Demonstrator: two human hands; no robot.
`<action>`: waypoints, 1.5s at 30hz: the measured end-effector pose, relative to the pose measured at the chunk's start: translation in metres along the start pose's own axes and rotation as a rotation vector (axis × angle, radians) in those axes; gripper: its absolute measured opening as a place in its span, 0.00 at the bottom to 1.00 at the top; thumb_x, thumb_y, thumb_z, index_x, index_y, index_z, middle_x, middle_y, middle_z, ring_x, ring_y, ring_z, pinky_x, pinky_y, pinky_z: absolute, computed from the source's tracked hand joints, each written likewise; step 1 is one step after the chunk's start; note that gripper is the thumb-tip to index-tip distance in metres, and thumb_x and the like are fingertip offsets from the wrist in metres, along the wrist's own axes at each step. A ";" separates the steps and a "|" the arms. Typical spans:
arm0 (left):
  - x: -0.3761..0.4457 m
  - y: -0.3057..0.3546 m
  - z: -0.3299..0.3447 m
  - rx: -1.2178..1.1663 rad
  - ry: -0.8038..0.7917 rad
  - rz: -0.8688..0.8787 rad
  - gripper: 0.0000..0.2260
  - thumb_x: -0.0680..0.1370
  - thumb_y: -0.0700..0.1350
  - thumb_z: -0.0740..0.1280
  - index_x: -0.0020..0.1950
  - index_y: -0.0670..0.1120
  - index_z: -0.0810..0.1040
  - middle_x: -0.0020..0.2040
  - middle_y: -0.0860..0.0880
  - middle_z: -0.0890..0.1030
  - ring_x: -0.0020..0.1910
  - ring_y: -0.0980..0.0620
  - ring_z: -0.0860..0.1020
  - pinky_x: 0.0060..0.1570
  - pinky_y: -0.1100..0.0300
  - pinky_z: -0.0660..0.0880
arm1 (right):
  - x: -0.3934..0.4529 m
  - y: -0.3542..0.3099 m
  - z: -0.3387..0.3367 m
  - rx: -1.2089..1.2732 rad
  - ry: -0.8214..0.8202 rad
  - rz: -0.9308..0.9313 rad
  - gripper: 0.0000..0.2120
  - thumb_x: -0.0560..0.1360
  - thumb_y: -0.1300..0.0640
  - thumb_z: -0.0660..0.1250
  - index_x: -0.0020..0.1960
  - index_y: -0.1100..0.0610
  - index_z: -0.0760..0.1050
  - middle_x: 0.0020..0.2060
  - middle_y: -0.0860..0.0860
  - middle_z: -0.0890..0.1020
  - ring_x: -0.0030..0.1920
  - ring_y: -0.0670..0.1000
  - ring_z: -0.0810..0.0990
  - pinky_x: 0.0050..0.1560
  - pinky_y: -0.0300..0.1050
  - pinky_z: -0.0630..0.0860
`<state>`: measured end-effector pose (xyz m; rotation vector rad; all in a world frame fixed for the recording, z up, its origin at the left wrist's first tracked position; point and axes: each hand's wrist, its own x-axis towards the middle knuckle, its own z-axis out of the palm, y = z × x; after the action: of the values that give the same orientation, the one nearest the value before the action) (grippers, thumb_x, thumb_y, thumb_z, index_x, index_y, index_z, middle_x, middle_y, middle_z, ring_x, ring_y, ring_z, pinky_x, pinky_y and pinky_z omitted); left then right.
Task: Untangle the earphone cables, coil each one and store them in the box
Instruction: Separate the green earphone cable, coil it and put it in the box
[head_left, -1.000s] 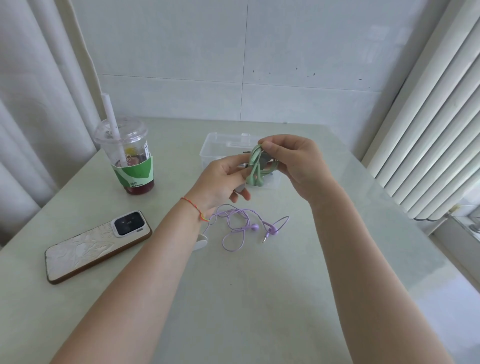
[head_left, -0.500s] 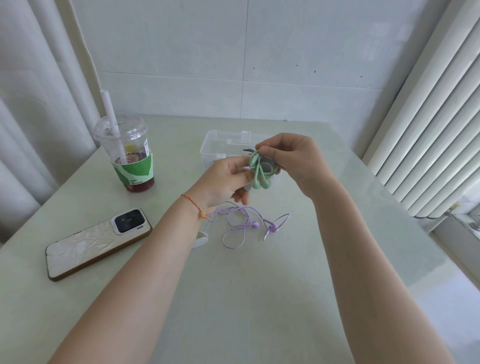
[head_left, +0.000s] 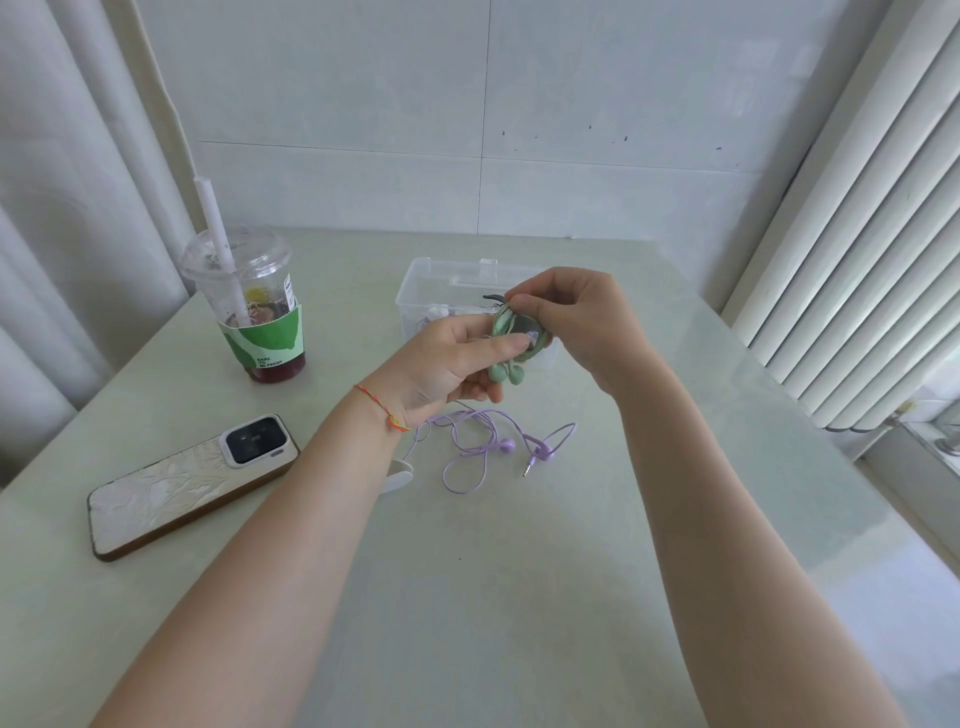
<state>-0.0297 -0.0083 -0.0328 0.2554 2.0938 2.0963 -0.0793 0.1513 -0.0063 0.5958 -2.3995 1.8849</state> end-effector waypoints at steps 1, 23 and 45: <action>-0.001 0.000 -0.001 -0.002 -0.002 0.005 0.06 0.76 0.45 0.71 0.51 0.46 0.81 0.35 0.49 0.79 0.28 0.53 0.75 0.35 0.62 0.70 | 0.000 0.000 0.000 0.019 -0.001 0.007 0.03 0.74 0.65 0.70 0.44 0.59 0.82 0.37 0.53 0.84 0.36 0.50 0.78 0.34 0.39 0.74; 0.007 -0.006 -0.008 -0.161 0.154 0.087 0.13 0.71 0.41 0.64 0.54 0.43 0.79 0.36 0.47 0.76 0.28 0.55 0.67 0.24 0.64 0.64 | 0.000 0.005 -0.002 0.281 -0.057 0.122 0.04 0.75 0.63 0.70 0.43 0.62 0.78 0.39 0.60 0.82 0.36 0.56 0.80 0.41 0.47 0.79; 0.008 -0.007 -0.016 -0.248 0.106 0.035 0.19 0.78 0.29 0.57 0.63 0.43 0.77 0.45 0.45 0.83 0.31 0.52 0.78 0.28 0.66 0.69 | 0.002 0.008 -0.016 0.037 -0.079 0.175 0.05 0.76 0.58 0.70 0.50 0.58 0.80 0.43 0.54 0.82 0.40 0.51 0.80 0.49 0.48 0.80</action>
<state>-0.0409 -0.0222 -0.0402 0.1522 1.8684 2.4097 -0.0870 0.1673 -0.0094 0.4850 -2.5479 2.0127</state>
